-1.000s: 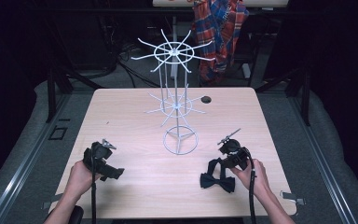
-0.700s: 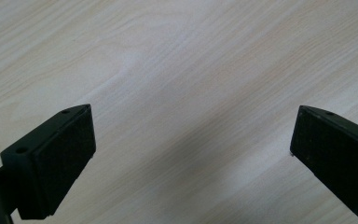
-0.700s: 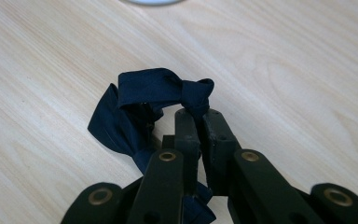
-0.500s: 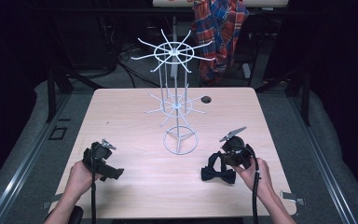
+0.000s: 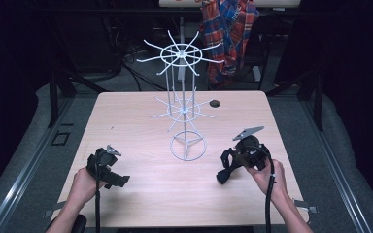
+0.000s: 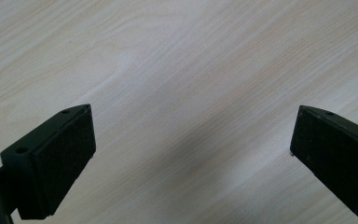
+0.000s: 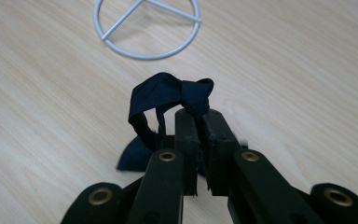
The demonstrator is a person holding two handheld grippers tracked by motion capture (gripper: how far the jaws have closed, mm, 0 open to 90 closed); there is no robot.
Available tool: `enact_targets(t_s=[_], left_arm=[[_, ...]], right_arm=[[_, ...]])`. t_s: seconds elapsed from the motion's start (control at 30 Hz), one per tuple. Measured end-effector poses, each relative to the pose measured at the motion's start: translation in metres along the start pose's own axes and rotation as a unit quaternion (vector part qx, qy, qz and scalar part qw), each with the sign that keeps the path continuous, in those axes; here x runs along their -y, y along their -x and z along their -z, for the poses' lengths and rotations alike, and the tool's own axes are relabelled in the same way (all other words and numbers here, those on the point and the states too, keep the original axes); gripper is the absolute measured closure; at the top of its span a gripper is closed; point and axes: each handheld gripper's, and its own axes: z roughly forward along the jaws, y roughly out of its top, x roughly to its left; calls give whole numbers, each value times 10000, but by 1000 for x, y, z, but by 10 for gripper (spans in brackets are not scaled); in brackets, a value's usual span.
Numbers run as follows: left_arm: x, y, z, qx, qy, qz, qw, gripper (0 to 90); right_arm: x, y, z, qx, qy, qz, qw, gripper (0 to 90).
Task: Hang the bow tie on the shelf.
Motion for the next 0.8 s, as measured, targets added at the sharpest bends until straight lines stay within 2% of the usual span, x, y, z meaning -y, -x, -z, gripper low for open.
enact_targets(t_s=[0.17, 0.3, 0.43, 0.53, 0.8], left_arm=[[-1, 0, -1, 5, -31, -25, 10000, 0], [-1, 1, -2, -30, -103, -24, 9999, 0], [-1, 2, -1, -28, -41, -33, 10000, 0], [-2, 3, -2, -12, -105, -60, 9999, 11], [-1, 1, -2, 9, -55, -16, 10000, 17]], right_arm=[[-5, 5, 9, 93, 141, 14, 9999, 859], [-8, 6, 15, 258, 323, 128, 9991, 860], [-17, 8, 18, 284, 388, 151, 9987, 860], [-24, 9, 22, 346, 536, 176, 9978, 860], [-39, 16, 23, 307, 767, 54, 9966, 860]])
